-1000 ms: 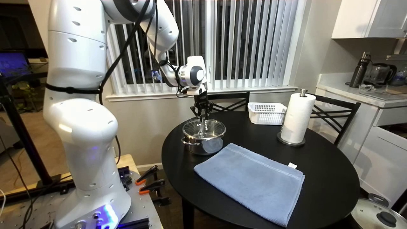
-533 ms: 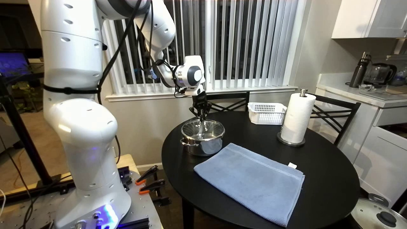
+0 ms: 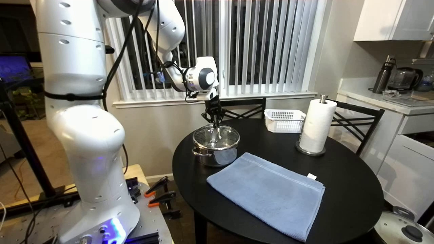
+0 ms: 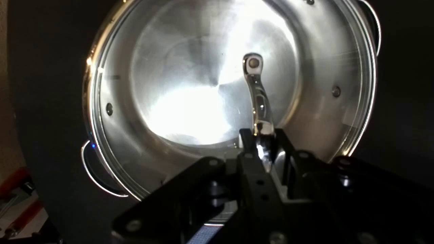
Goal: Remove the glass lid from the silver pot and put it on the blue towel on the table
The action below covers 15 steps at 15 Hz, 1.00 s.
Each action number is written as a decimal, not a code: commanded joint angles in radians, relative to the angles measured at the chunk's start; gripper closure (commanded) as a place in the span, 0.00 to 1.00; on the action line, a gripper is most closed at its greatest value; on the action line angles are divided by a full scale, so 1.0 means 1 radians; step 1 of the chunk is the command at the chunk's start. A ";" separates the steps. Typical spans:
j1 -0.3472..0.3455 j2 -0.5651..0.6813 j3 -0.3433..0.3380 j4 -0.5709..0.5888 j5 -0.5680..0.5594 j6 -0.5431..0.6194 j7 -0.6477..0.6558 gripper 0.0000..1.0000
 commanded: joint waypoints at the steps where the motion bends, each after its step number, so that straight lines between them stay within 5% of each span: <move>1: -0.034 -0.126 0.013 -0.068 0.010 -0.005 -0.024 0.93; 7: -0.096 -0.179 0.015 -0.101 0.074 0.004 -0.082 0.93; 15: -0.206 -0.258 -0.023 -0.194 0.351 0.018 -0.279 0.93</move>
